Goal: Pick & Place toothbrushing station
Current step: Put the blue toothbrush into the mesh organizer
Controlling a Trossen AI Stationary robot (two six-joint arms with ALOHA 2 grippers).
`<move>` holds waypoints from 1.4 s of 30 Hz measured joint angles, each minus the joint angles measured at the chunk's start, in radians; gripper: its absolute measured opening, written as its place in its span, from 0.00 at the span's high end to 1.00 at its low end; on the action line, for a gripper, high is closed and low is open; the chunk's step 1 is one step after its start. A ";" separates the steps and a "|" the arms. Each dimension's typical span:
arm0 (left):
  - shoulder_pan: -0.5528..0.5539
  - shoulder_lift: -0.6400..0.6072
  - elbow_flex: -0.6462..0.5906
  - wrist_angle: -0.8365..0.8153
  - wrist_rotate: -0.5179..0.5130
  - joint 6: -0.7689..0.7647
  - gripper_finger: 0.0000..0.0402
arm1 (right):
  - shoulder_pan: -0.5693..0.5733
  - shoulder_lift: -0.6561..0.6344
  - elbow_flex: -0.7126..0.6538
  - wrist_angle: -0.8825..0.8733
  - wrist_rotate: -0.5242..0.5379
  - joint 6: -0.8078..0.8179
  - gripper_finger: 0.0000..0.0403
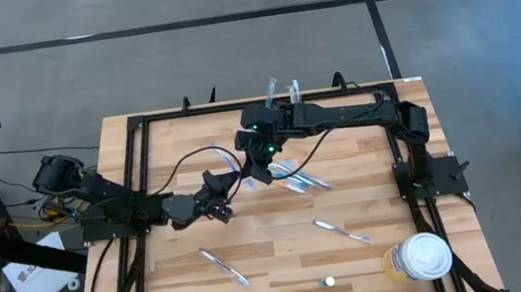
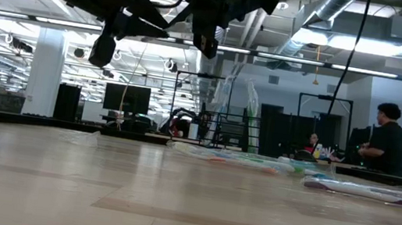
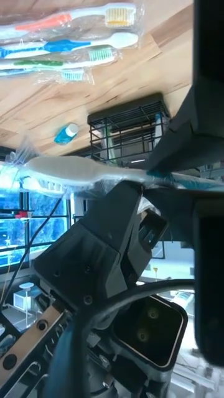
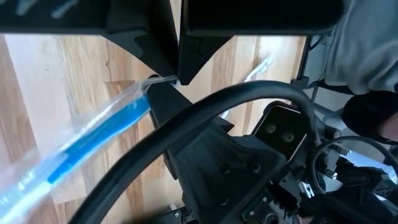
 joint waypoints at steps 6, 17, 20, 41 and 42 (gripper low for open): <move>0.006 0.000 -0.001 0.002 0.005 -0.004 0.97 | 0.006 0.000 -0.001 0.014 -0.005 0.002 1.00; 0.008 0.000 -0.001 0.005 -0.026 -0.054 0.98 | 0.008 0.000 -0.001 0.027 -0.001 0.001 1.00; 0.004 0.000 -0.001 0.005 -0.026 -0.057 0.98 | 0.008 0.000 -0.001 0.024 -0.002 -0.001 1.00; 0.007 0.002 -0.002 -0.050 -0.049 -0.120 0.99 | -0.068 -0.042 0.003 -0.145 -0.101 -0.022 0.79; 0.007 0.002 -0.002 -0.050 -0.048 -0.133 0.99 | -0.072 -0.049 0.001 -0.162 -0.095 -0.024 0.79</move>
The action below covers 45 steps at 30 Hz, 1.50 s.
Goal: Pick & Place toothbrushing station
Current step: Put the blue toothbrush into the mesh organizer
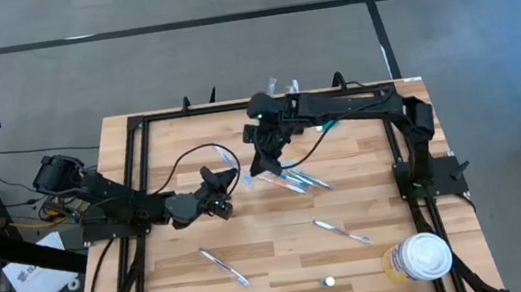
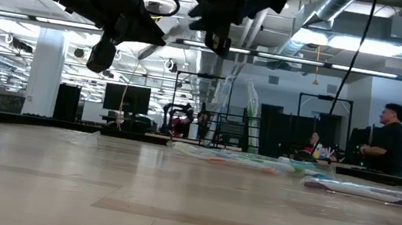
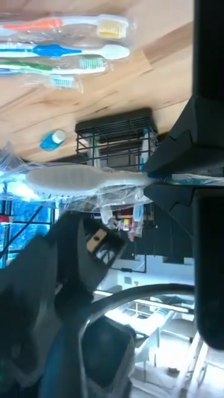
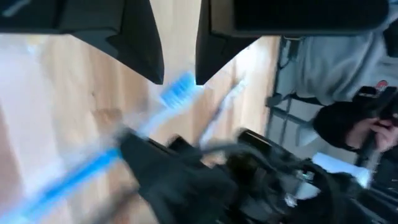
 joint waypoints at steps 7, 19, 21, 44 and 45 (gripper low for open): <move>-0.001 0.000 0.000 0.001 0.002 -0.032 0.99 | -0.008 -0.038 0.000 -0.048 0.037 -0.034 0.79; 0.013 -0.092 0.000 0.008 0.030 -0.247 0.98 | 0.018 -0.173 -0.026 -0.147 0.332 -0.105 0.78; 0.009 -0.130 -0.011 0.001 0.036 -0.285 0.98 | 0.026 -0.229 -0.069 -0.102 0.351 -0.109 0.78; 0.292 -0.286 -0.043 0.013 0.711 -0.776 0.98 | 0.190 -0.901 -0.831 0.294 0.750 0.008 0.78; 0.323 -0.286 -0.034 0.013 0.760 -0.802 0.98 | 0.195 -0.915 -0.854 0.306 0.754 0.016 0.78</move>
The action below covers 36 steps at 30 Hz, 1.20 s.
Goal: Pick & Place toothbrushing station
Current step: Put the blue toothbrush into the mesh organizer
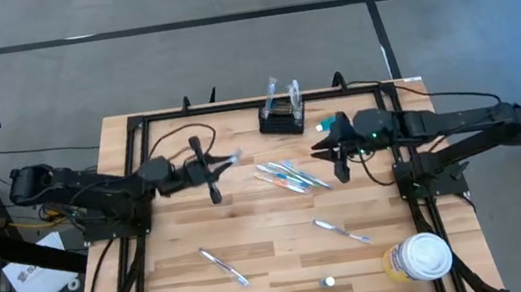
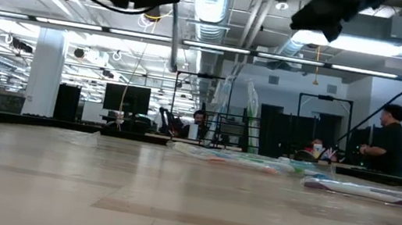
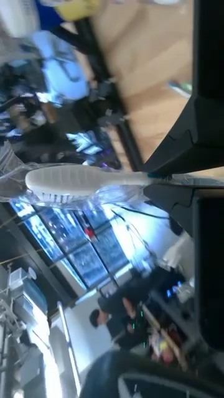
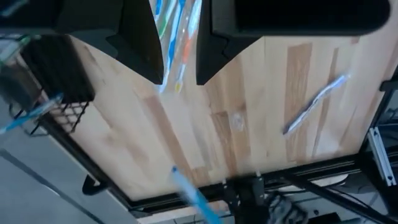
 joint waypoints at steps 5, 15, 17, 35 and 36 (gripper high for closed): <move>0.155 0.018 0.050 -0.005 0.212 -0.125 0.98 | 0.011 -0.023 -0.092 0.050 0.002 0.014 0.78; 0.402 0.244 0.266 -0.006 0.516 -0.320 0.98 | 0.002 -0.023 -0.184 0.092 0.025 0.015 0.78; 0.438 0.292 0.308 -0.011 0.551 -0.353 0.98 | 0.004 -0.023 -0.187 0.092 0.024 0.015 0.78; 0.615 0.625 0.592 -0.009 0.715 -0.508 0.98 | -0.018 -0.010 -0.188 0.055 0.073 -0.075 0.78; 0.622 0.633 0.596 -0.009 0.715 -0.508 0.98 | -0.018 -0.010 -0.188 0.055 0.073 -0.075 0.78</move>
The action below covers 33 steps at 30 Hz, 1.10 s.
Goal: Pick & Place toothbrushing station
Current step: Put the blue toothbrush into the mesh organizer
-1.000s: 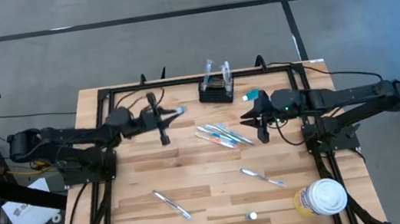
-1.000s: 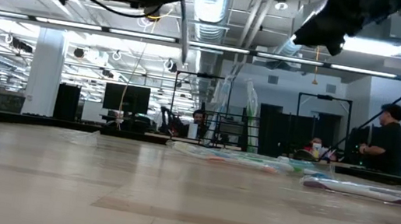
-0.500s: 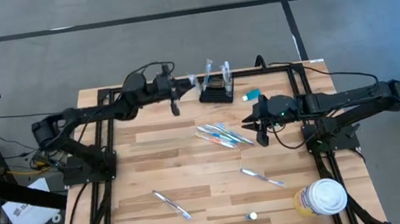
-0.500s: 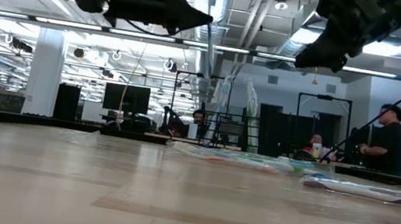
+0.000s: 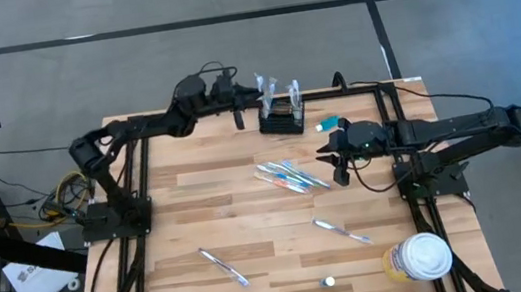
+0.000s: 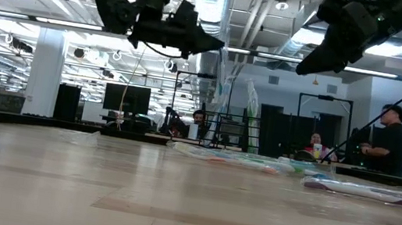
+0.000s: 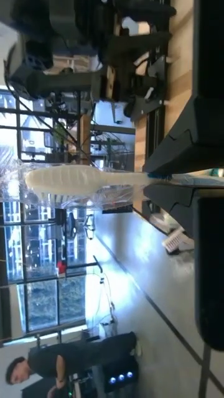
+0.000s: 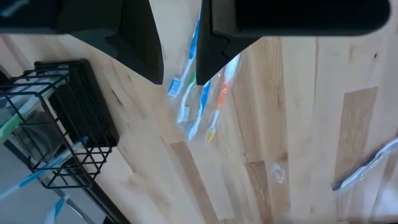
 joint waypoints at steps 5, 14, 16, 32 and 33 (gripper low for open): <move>0.031 0.027 0.009 0.002 0.000 -0.003 0.98 | 0.002 0.000 0.000 0.000 0.000 -0.001 0.78; 0.046 0.080 0.008 0.024 -0.019 -0.005 0.98 | 0.002 0.000 0.000 0.019 0.000 -0.026 0.78; 0.046 0.088 0.008 0.034 -0.020 -0.004 0.98 | 0.002 0.000 0.000 0.019 0.000 -0.026 0.78; 0.050 0.093 0.008 0.070 -0.079 -0.006 0.98 | 0.002 0.000 0.000 0.027 0.000 -0.026 0.78; 0.050 0.093 0.008 0.071 -0.091 -0.006 0.98 | 0.002 0.000 0.000 0.030 0.000 -0.026 0.78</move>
